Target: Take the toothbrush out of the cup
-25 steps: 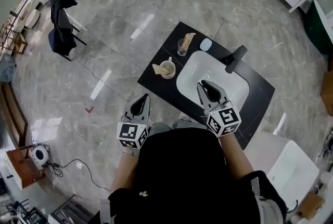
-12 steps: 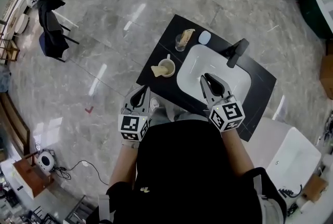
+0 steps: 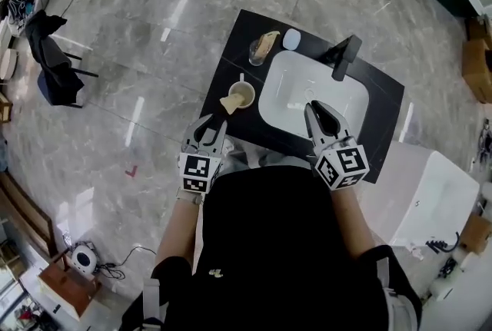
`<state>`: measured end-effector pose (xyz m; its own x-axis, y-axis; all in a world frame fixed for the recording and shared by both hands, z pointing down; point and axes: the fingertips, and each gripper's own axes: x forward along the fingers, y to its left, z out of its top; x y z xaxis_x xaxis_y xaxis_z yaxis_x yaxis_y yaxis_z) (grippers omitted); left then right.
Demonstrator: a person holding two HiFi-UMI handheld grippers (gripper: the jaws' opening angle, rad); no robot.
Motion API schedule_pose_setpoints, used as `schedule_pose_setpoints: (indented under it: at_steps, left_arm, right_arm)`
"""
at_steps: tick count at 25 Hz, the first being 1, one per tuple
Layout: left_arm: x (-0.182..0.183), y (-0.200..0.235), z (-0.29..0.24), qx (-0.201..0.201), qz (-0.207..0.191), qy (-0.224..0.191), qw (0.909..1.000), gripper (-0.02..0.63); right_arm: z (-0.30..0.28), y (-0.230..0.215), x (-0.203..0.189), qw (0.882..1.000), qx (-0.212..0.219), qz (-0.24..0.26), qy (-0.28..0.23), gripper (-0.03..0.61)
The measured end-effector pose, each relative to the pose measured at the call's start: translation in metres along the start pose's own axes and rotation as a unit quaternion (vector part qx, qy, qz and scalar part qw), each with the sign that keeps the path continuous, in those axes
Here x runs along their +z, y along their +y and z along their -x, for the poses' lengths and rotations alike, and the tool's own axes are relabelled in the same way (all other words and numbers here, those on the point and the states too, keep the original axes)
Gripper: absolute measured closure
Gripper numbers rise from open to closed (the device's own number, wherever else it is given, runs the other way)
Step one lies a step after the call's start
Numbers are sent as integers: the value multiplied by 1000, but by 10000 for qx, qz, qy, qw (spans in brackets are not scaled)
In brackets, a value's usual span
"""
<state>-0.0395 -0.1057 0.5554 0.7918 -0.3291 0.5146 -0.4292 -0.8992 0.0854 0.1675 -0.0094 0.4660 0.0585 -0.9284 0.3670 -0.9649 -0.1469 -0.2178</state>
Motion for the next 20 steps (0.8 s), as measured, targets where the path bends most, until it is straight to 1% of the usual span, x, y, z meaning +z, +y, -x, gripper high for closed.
schedule_pose_setpoints:
  at_steps: [1, 2, 5, 8, 13, 16, 20]
  left_arm:
    - [-3, -1, -6, -113, -70, 78, 9999, 476]
    - [-6, -2, -12, -229, -118, 142, 9996, 458]
    - [-16, -6, -28, -532, -216, 260, 9980, 429]
    - [-22, -8, -43, -703, -322, 264, 9967, 402]
    - [-19, -6, -61, -867, -391, 134, 9954, 389]
    - [-15, -8, -69, -1009, -522, 94, 9935, 388]
    - [-9, -7, -78, -1016, -696, -7, 9924, 391]
  right_arm:
    - [3, -1, -1, 9999, -109, -18, 8, 512]
    - [7, -3, -2, 9997, -224, -36, 17, 512]
    - [23, -9, -7, 9981, -599, -97, 49, 512]
    - [40, -18, -14, 9951, -970, -179, 51, 512]
    - [65, -25, -27, 9881, -1501, -337, 38, 512]
    - [79, -25, -31, 9836, -1756, -413, 29, 512]
    - [95, -26, -36, 9777, -2043, -492, -16, 512]
